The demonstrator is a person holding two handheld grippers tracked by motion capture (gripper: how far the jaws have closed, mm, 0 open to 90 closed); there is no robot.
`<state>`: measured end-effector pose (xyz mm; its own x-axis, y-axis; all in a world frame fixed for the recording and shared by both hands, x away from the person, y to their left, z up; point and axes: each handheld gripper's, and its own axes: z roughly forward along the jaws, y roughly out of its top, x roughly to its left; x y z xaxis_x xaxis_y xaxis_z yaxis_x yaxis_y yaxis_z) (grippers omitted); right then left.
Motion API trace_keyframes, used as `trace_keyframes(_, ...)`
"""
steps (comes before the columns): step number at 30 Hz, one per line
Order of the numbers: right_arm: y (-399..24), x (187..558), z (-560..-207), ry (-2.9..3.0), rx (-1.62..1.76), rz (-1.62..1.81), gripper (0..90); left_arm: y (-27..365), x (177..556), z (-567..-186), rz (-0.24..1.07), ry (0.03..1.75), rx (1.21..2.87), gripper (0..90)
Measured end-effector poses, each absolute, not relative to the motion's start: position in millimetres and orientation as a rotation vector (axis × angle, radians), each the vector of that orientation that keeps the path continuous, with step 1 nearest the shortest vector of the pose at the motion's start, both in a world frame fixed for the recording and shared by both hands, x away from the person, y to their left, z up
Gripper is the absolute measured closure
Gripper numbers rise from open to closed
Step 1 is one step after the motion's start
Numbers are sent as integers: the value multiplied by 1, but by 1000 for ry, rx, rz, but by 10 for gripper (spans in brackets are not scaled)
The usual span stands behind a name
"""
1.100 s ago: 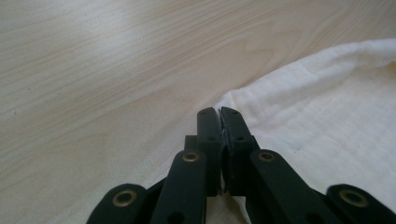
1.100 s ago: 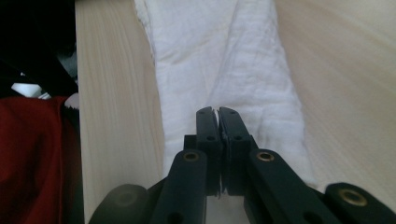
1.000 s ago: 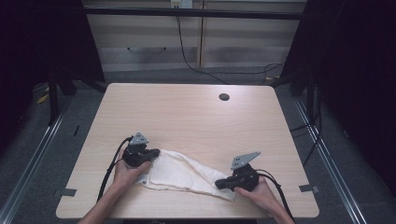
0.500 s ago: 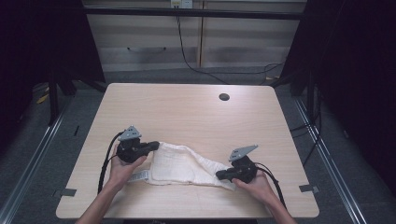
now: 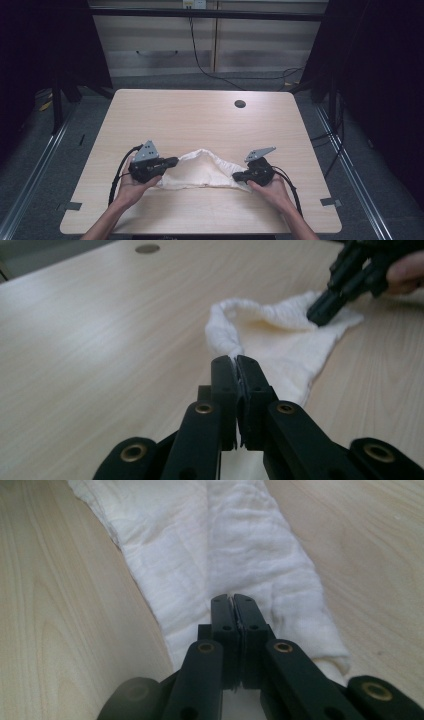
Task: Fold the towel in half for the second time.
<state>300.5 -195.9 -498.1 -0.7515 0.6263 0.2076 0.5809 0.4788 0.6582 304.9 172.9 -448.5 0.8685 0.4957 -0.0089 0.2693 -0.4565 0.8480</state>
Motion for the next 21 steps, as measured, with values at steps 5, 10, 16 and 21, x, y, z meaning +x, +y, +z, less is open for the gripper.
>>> trace_keyframes(5, -196, 300, -499, 2636, 1093, 1156, 889, 177, 295, -466, 260, 537, 2187, 875)
trace_keyframes(10, -195, 298, -498, 2623, 1083, 1141, 890, 182, 296, -485, 223, 574, 2239, 874)
trace_keyframes(16, -195, 296, -496, 2616, 1078, 1122, 891, 180, 295, -493, 207, 586, 2279, 875)
trace_keyframes(21, -200, 287, -494, 2612, 1064, 1124, 891, 180, 296, -495, 198, 611, 2276, 875)
